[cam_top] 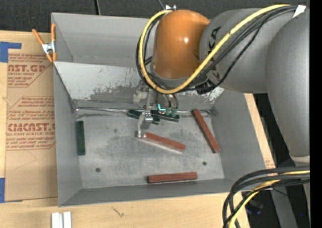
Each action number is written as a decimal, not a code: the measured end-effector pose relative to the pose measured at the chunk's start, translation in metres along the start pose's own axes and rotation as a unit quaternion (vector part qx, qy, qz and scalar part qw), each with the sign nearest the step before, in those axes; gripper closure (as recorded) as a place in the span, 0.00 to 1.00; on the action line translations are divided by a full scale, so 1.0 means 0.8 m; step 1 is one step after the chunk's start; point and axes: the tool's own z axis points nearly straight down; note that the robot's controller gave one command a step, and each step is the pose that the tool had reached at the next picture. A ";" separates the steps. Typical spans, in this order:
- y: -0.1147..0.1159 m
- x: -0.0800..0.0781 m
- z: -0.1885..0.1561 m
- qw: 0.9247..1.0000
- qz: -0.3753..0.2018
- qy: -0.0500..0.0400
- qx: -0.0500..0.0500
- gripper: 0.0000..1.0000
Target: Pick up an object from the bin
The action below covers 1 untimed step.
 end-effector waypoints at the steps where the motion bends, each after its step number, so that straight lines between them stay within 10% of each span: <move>1: -0.001 -0.002 -0.005 1.000 0.000 -0.004 0.000 0.00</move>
Offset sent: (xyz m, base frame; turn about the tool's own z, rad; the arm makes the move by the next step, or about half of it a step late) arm -0.0074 -0.0523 -0.1129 -0.2573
